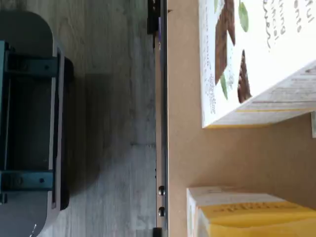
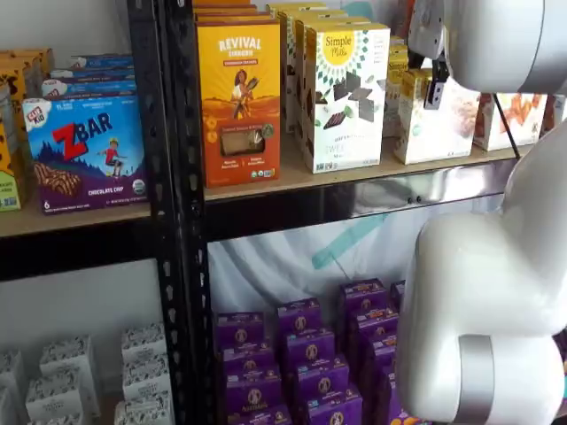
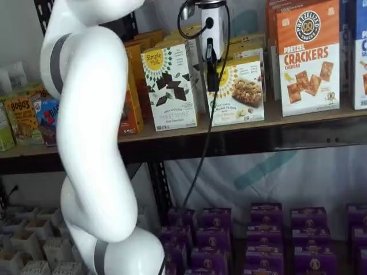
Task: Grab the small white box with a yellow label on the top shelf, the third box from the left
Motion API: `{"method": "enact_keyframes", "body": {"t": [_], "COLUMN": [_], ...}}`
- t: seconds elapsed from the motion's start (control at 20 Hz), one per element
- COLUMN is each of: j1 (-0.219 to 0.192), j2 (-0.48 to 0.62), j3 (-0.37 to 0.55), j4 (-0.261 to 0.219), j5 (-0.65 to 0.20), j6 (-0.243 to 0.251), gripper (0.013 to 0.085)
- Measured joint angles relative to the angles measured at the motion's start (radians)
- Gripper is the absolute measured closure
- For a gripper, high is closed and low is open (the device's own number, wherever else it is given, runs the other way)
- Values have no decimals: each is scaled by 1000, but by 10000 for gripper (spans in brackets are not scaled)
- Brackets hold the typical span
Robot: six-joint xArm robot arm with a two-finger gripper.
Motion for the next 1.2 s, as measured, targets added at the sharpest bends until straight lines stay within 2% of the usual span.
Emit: {"method": "enact_keyframes", "body": {"t": [0.05, 0.15, 0.2, 0.25, 0.45, 0.6, 0.7, 0.75, 1.2], "j1": [-1, -2, -3, -3, -6, -9, -10, -11, -8], "j2": [-1, -5, -6, -8, -10, -9, -8, -8, -6], "j3": [1, 6, 8, 11, 12, 8, 6, 6, -4], "j4": [2, 6, 6, 7, 11, 12, 13, 13, 6], "j5": [-1, -6, -7, -11, -15, -14, -13, -13, -4], "j6": [0, -2, -2, -2, -4, -7, -8, -8, -6], "gripper": [410, 490, 490, 530, 530, 610, 610, 650, 650]}}
